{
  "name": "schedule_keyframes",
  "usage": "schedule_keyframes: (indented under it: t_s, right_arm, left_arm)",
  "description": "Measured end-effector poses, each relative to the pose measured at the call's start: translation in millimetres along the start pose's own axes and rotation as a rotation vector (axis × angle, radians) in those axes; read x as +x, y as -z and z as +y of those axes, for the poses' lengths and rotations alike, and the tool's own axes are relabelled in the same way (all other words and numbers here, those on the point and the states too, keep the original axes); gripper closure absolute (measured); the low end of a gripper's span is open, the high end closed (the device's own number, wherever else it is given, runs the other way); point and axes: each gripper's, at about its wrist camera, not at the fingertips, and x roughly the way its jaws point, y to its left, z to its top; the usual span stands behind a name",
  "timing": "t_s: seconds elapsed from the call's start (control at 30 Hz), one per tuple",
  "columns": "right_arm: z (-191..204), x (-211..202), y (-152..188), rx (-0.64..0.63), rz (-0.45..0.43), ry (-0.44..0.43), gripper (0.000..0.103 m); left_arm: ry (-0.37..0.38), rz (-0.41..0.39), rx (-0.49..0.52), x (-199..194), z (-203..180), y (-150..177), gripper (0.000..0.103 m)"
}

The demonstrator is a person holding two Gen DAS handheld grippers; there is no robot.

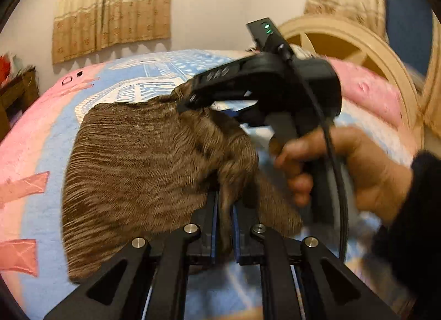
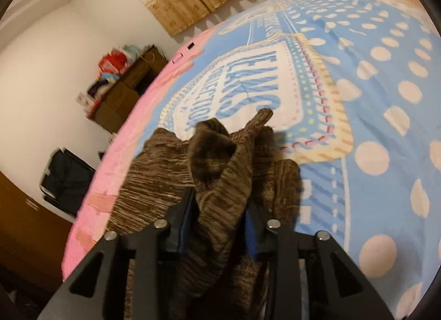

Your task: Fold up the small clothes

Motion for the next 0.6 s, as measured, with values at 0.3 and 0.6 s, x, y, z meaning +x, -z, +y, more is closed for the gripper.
schedule_keyframes:
  t_s: [0.3,0.6]
  right_arm:
    - [9,-104,70,0.015,-0.155,0.137,0.051]
    - [94,-91,119,-0.312,-0.108,0.247,0.052]
  left_arm:
    - [-0.009,0.046,-0.077,-54,32,52,0.093]
    - [-0.066,0.048,-0.24,-84,51,55,0.093]
